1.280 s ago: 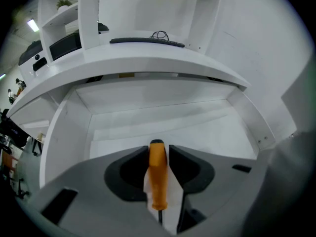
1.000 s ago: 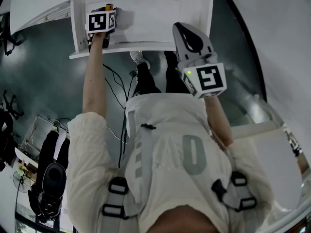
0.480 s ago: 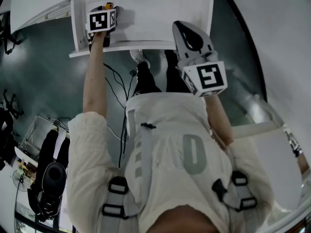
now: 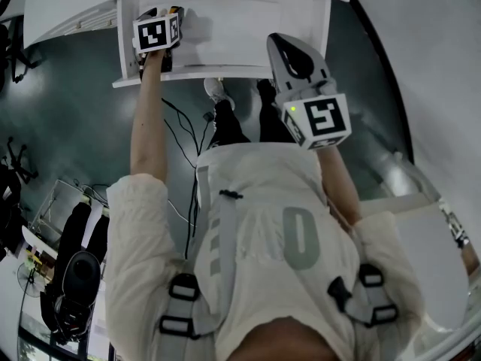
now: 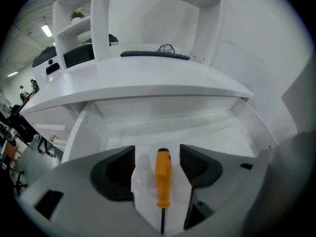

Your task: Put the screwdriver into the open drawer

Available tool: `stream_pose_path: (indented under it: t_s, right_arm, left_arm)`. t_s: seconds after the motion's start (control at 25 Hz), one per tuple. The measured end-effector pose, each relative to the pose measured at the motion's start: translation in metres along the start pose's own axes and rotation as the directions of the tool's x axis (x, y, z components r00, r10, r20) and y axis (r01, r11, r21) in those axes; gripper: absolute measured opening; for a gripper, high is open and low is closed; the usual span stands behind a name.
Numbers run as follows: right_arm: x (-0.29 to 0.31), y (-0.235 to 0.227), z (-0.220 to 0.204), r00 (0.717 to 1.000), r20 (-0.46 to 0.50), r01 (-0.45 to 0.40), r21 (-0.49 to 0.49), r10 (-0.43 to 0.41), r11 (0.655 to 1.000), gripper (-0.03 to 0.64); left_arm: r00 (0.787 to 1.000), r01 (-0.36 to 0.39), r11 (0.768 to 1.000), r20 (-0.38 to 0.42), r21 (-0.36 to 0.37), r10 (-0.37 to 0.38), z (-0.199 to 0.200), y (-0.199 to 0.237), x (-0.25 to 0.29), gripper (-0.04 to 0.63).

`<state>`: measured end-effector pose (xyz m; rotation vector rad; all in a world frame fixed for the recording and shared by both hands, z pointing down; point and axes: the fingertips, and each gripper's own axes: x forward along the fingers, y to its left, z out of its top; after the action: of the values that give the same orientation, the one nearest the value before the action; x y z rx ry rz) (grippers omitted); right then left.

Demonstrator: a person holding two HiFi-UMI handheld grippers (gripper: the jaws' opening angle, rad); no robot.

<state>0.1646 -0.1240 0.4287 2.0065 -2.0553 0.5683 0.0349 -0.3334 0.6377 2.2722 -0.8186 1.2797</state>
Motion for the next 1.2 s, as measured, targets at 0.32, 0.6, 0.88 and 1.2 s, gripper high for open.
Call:
stream_pose_path:
  t_s: [0.32,0.6,0.88,1.2]
  right_arm:
    - [0.005,0.003,0.026,0.999,0.05,-0.001,-0.033,0.003,0.999,0.005]
    - [0.014,0.031,0.073,0.992,0.121,-0.016,-0.121,0.03,0.992,0.005]
    - [0.039,0.074,0.13,0.97,0.208,-0.084,-0.198,0.126,0.977,0.005]
    - [0.056,0.106,0.147,0.945,0.265,-0.129,-0.24,0.193,0.962,0.005]
  left_arm:
    - [0.981,-0.048,0.999,0.188,-0.018,0.05,0.058,0.028,-0.052,0.264]
    - [0.901,-0.072,0.997,0.426,-0.036,0.081,0.123,0.056,-0.148,0.264]
    - [0.707,-0.103,0.99,0.693,-0.096,0.141,0.158,0.075,-0.273,0.261]
    - [0.463,-0.187,0.976,0.867,-0.108,0.184,0.137,0.054,-0.388,0.111]
